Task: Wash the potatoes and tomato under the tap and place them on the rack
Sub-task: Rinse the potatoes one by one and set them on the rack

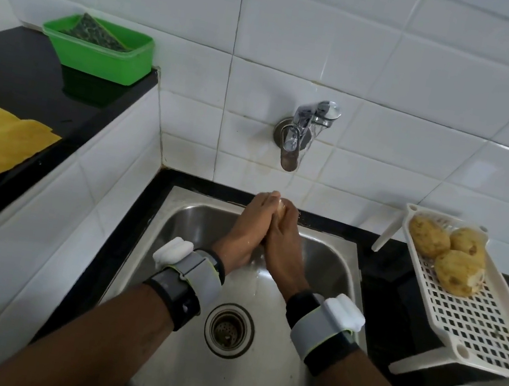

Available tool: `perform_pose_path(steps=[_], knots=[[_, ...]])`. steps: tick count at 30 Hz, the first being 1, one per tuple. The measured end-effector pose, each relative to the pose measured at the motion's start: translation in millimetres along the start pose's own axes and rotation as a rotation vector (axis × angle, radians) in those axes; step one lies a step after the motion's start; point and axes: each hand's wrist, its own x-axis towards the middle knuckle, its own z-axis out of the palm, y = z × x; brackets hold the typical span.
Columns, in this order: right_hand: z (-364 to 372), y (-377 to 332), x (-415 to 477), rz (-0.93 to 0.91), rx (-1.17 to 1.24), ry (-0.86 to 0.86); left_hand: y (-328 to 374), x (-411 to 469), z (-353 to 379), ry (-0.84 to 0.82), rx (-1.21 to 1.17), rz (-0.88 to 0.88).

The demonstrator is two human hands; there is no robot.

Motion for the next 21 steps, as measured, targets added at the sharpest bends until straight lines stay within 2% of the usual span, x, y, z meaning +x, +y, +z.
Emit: perform_pose_path(steps=[5,9,13,21], knots=[[-5,-3,7,0.067,0.012,0.009,3,-2,-6,-0.025,0.103,0.070],[-9,-5,11,0.077,0.125,0.027,0,-2,-9,0.039,0.119,0.067],[-12,1,14,0.062,0.221,0.110,-4,4,-12,0.162,0.132,0.146],[-7,-2,11,0.020,-0.039,0.039,-9,10,-12,0.243,0.392,0.322]])
